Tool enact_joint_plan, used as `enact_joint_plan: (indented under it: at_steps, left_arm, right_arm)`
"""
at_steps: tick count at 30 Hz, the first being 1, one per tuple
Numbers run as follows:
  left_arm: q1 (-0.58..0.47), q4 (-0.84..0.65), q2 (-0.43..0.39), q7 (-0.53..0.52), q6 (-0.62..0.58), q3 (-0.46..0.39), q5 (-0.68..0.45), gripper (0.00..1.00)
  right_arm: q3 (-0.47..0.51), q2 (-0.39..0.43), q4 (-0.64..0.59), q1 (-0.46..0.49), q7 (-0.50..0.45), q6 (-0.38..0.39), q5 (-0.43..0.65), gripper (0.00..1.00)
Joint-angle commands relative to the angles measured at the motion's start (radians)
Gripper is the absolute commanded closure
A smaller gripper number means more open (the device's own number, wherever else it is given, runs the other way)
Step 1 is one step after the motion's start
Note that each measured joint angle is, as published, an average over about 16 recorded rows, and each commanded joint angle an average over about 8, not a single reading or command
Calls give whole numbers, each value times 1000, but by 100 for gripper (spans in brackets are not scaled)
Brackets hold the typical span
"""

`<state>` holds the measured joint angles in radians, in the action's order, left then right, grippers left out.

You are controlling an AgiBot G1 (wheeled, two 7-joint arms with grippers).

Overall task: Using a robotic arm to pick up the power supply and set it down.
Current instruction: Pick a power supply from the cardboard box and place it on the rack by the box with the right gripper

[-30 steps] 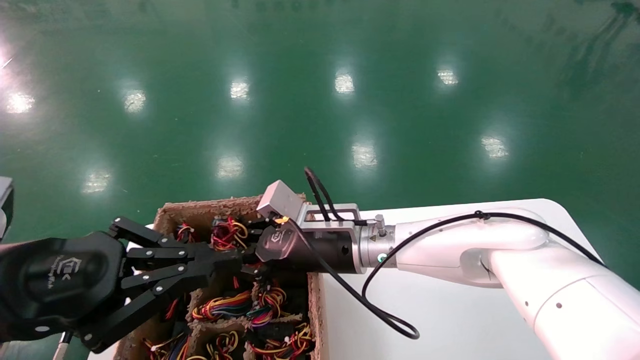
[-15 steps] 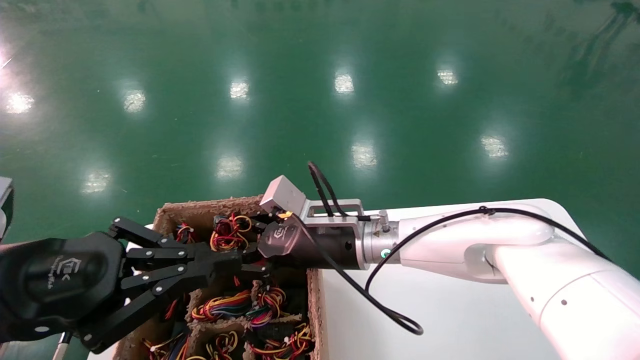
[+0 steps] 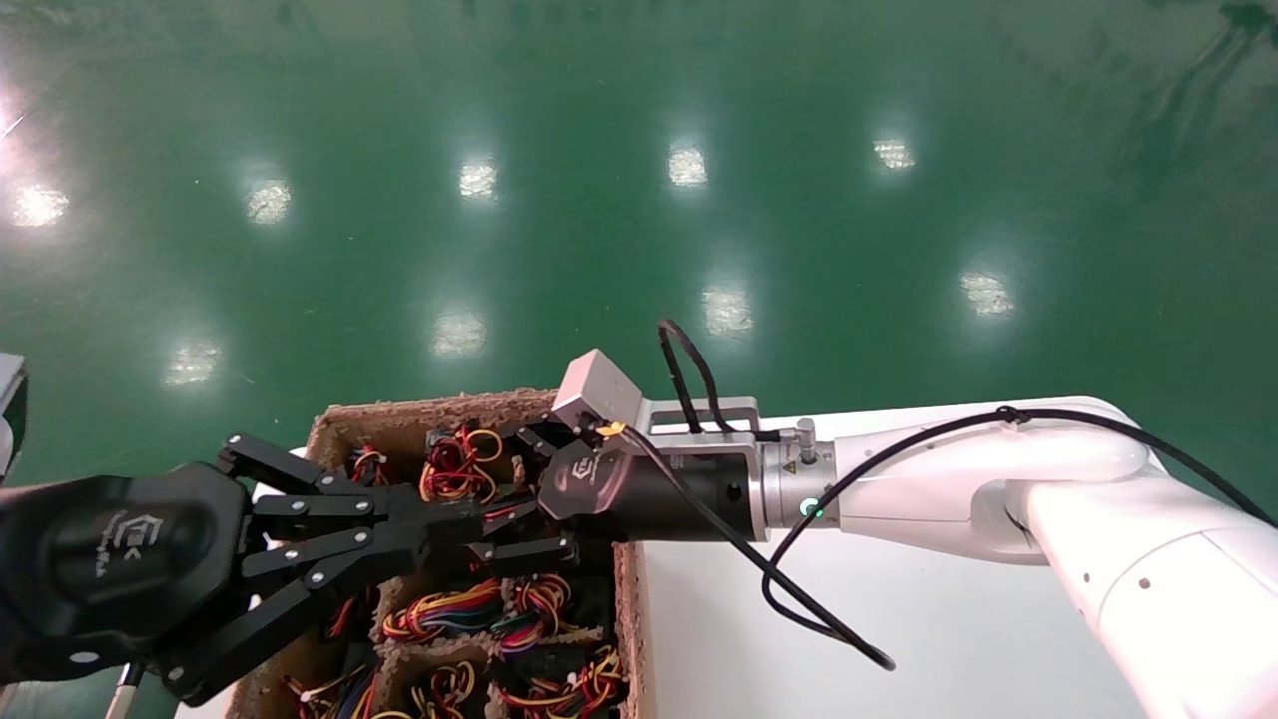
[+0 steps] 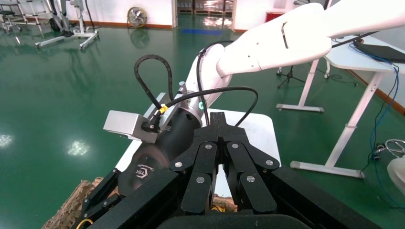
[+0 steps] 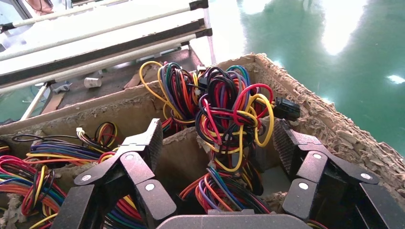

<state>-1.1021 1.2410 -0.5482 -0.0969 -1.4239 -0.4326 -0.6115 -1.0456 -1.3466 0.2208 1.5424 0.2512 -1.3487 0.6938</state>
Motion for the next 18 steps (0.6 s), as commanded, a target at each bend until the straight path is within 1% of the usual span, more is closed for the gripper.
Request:
enact_joint_plan:
  at_steps: [1, 18]
  left_arm:
    - [0, 0, 0, 0, 0, 0, 0, 100]
    - [0, 0, 0, 0, 0, 0, 0, 100]
  right_arm:
    - [0, -2, -12, 1, 7, -7, -3, 100]
    - [-18, -5, -8, -5, 8, 11, -28, 100]
